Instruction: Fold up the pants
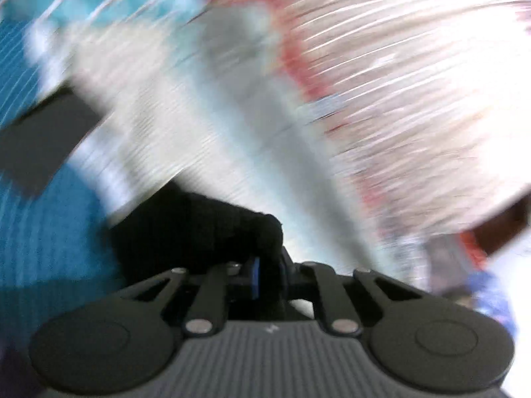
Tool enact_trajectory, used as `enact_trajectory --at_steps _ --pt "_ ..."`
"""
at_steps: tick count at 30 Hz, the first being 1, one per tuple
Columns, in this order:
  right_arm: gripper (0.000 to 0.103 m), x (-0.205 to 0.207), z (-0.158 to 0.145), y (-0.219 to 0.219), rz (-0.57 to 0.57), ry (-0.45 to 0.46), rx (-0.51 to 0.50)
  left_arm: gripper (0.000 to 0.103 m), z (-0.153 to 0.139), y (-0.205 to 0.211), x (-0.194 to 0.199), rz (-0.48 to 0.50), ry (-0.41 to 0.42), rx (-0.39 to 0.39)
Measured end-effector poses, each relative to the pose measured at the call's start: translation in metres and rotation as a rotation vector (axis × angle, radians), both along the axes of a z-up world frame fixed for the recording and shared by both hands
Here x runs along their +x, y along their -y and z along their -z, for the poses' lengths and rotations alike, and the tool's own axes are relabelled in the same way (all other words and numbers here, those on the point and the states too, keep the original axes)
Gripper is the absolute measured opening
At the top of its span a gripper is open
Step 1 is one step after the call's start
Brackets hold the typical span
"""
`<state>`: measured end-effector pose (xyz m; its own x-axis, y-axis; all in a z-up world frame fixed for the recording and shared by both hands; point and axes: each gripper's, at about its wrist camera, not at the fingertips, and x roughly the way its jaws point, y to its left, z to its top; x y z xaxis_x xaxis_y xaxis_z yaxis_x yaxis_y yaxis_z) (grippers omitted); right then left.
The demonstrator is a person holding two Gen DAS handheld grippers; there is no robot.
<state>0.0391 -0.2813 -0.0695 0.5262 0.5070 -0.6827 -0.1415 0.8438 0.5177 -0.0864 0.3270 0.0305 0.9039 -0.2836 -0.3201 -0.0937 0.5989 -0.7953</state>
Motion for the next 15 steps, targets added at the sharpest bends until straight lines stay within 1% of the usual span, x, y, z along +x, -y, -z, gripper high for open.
enact_trajectory --at_steps 1,2,3,4,5,6,7,8,9,10,11,14,15 --pt "0.052 -0.002 0.003 0.004 0.005 -0.008 0.007 0.010 -0.008 -0.001 -0.008 -0.005 0.088 0.057" --pt "0.051 0.001 0.005 0.005 0.015 -0.023 0.018 0.010 -0.011 -0.001 -0.011 -0.028 0.118 0.106" --pt "0.051 0.003 0.008 0.006 0.022 -0.035 0.030 0.010 -0.007 -0.003 -0.009 -0.042 0.109 0.137" --pt "0.051 0.006 0.010 0.007 0.031 -0.047 0.050 0.010 0.005 -0.006 -0.003 -0.051 0.056 0.164" --pt "0.051 0.008 0.011 0.006 0.038 -0.055 0.057 0.010 0.018 -0.007 0.005 -0.067 -0.018 0.184" --pt "0.051 0.010 0.012 0.004 0.041 -0.060 0.057 0.010 0.039 -0.009 0.015 -0.083 -0.130 0.188" --pt "0.051 0.007 0.012 0.006 0.042 -0.063 0.055 0.010 0.058 -0.010 0.022 -0.088 -0.224 0.174" --pt "0.051 0.007 0.012 0.004 0.041 -0.063 0.049 0.010 0.075 -0.012 0.023 -0.091 -0.290 0.143" --pt "0.051 0.007 0.011 0.002 0.037 -0.061 0.043 0.012 0.084 -0.016 0.016 -0.100 -0.298 0.105" --pt "0.051 0.006 0.010 0.001 0.033 -0.061 0.038 0.014 0.086 -0.017 0.010 -0.118 -0.277 0.078" --pt "0.051 0.005 0.011 0.000 0.032 -0.061 0.037 0.016 0.085 -0.019 0.005 -0.130 -0.266 0.057" --pt "0.051 0.007 0.011 -0.003 0.031 -0.066 0.038 0.022 0.080 -0.024 -0.002 -0.141 -0.276 0.001" --pt "0.051 0.008 0.009 -0.004 0.031 -0.065 0.039 0.030 0.073 -0.026 -0.004 -0.154 -0.272 -0.008"
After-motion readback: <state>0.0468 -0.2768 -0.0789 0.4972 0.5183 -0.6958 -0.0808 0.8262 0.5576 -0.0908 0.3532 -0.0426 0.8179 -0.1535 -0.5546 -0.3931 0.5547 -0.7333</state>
